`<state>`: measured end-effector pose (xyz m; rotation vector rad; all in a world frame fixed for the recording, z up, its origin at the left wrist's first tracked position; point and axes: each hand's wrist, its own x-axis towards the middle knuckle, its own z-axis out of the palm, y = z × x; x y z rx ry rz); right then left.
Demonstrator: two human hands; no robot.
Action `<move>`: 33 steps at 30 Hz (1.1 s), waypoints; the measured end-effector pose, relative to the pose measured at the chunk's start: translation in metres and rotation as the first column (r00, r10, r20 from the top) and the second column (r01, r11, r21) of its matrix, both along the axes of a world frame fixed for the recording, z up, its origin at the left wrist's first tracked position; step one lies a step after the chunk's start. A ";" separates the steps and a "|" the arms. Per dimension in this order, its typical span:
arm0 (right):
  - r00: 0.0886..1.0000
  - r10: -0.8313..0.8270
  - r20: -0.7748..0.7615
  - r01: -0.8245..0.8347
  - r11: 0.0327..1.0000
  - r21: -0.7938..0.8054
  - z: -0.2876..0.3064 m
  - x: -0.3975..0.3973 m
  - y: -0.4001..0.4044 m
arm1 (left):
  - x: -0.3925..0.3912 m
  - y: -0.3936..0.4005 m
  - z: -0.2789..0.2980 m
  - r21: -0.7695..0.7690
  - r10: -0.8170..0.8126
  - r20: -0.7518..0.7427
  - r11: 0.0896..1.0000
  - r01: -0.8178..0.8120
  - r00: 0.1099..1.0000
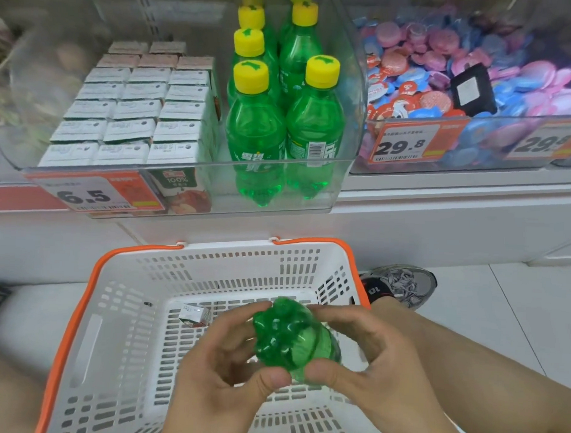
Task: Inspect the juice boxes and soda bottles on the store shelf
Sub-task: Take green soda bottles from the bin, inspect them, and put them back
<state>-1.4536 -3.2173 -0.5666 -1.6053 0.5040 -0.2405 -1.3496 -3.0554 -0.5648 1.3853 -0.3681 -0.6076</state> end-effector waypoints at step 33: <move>0.756 -0.164 0.634 0.486 0.789 -0.376 0.168 0.116 -0.114 | 0.186 -0.090 0.133 0.479 -0.406 0.811 0.874 -0.081 0.420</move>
